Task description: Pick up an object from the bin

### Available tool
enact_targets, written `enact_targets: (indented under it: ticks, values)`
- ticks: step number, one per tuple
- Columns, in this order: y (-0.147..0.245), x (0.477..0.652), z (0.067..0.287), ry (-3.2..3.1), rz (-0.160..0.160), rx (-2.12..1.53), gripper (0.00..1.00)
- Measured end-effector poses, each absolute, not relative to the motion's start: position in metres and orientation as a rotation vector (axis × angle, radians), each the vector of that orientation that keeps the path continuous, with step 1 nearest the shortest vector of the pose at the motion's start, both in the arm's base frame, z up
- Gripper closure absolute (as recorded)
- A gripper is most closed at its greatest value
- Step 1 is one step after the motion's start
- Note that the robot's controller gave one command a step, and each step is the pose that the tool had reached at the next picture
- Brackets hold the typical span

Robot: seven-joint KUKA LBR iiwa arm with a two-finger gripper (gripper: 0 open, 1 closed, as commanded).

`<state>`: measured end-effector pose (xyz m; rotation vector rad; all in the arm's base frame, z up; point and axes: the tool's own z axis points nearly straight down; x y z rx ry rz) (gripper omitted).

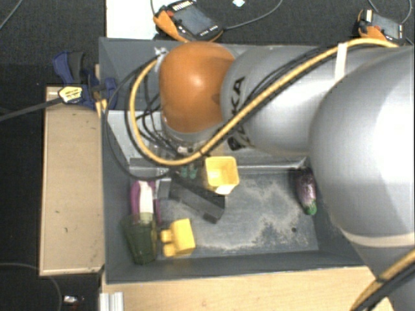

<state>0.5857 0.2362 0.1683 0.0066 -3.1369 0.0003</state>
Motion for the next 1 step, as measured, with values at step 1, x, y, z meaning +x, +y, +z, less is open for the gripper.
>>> enact_targets:
  ticks: [1]
  values:
    - [0.2349,0.5880,0.1732,-3.145,-0.003,-0.006,0.00]
